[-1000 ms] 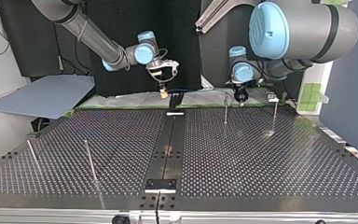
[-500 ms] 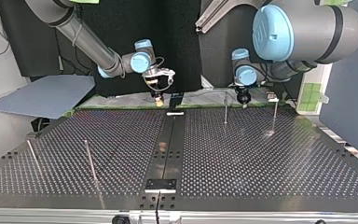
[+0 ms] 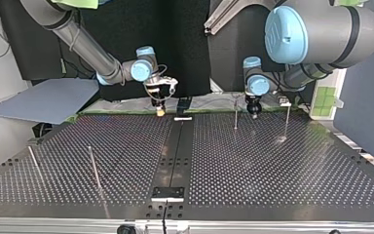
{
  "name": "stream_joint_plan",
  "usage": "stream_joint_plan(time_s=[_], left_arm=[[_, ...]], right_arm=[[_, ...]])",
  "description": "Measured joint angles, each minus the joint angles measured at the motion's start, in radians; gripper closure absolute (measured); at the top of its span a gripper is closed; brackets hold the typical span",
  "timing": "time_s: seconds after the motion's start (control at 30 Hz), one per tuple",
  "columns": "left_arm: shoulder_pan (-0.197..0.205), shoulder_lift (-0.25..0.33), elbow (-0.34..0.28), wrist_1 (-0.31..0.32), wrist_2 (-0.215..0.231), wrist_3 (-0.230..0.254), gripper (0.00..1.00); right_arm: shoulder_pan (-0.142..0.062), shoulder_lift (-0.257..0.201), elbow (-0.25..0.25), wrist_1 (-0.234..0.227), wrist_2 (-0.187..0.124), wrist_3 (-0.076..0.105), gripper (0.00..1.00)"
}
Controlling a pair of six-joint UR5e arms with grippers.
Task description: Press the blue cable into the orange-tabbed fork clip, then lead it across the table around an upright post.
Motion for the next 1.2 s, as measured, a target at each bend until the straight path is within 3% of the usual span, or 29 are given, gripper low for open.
stream_joint_plan(time_s=[0.27,0.53,0.57,0.6,0.67,0.7,0.73,0.77,0.8,0.83,1.2], left_arm=[[0.010,0.000,0.003,-0.002,0.014,-0.014,1.00],[0.020,0.000,0.003,-0.004,0.074,0.033,1.00],[0.022,-0.001,0.003,-0.007,0.083,0.038,0.93],[0.024,0.000,0.003,-0.012,0.094,0.045,0.93],[0.027,0.000,0.003,-0.023,0.109,0.058,0.57],[0.029,0.000,0.003,-0.033,0.117,0.068,0.57],[0.030,-0.001,0.003,-0.041,0.123,0.075,0.33],[0.031,-0.001,0.002,-0.051,0.127,0.081,0.18],[0.033,-0.001,0.002,-0.063,0.132,0.084,0.18],[0.034,-0.001,0.002,-0.072,0.134,0.084,0.00],[0.039,0.000,-0.002,-0.191,0.132,0.021,0.00]], right_arm=[[-0.007,0.001,-0.015,0.032,0.001,-0.021,1.00],[-0.010,0.001,-0.016,0.035,0.001,-0.022,1.00],[-0.010,0.001,-0.016,0.036,0.001,-0.022,1.00],[-0.010,0.001,-0.016,0.036,0.001,-0.022,1.00],[-0.010,0.001,-0.016,0.036,0.001,-0.022,1.00],[-0.010,0.001,-0.016,0.036,0.001,-0.022,1.00],[-0.010,0.001,-0.016,0.036,0.001,-0.022,1.00],[-0.010,0.001,-0.016,0.037,0.001,-0.023,1.00],[-0.010,0.001,-0.016,0.039,0.001,-0.023,1.00],[-0.009,0.001,-0.016,0.041,0.001,-0.023,1.00],[-0.008,0.001,-0.016,0.051,0.001,-0.026,1.00]])
